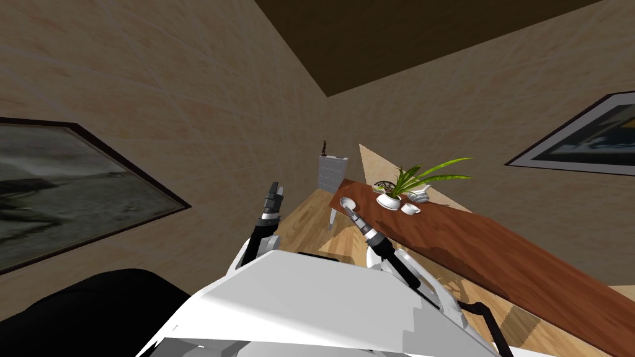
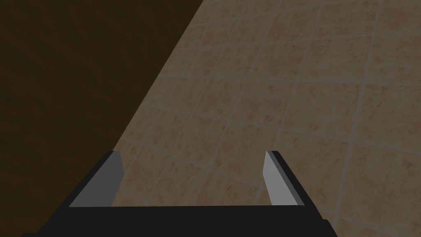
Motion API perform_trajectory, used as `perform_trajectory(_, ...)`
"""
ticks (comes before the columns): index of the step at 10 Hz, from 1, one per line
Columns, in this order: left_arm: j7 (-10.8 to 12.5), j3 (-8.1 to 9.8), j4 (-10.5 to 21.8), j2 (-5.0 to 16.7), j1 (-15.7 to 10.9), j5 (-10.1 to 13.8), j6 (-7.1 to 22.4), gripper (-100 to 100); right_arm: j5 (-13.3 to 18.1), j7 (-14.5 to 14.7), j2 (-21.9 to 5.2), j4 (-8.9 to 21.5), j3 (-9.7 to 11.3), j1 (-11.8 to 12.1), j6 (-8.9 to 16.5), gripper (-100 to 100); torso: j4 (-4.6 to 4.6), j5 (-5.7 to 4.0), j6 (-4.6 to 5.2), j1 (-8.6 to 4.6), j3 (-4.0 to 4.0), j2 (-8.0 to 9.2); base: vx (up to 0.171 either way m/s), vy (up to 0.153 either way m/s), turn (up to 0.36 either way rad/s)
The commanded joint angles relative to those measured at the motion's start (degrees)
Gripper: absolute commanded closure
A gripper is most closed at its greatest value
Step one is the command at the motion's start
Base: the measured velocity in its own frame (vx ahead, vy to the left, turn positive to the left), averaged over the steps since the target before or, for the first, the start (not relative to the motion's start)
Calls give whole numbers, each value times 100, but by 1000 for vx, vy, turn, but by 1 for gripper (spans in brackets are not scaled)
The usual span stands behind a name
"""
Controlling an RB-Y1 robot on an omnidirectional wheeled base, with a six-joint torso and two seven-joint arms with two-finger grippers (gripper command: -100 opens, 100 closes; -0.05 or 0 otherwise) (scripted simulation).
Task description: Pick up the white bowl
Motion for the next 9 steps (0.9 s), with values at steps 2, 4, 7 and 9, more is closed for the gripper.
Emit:
perform_trajectory(2,0,0,0,0,0,0,0,0,30,125,-399,242,159,-69,83,-100,-1,0,-1,3,-2,-3,-9,67,38)
perform_trajectory(4,0,0,0,0,0,0,0,0,69,256,-691,438,325,-130,193,-100,-2,0,-1,1,-6,-10,6,66,44)
perform_trajectory(7,0,0,0,0,0,0,0,0,140,528,-1260,821,671,-256,436,-100,-4,3,0,14,-9,-17,25,93,58)
perform_trajectory(9,0,0,0,0,1,0,0,0,172,667,-1533,1038,849,-320,567,-100,-6,2,0,10,-17,-30,56,78,43)
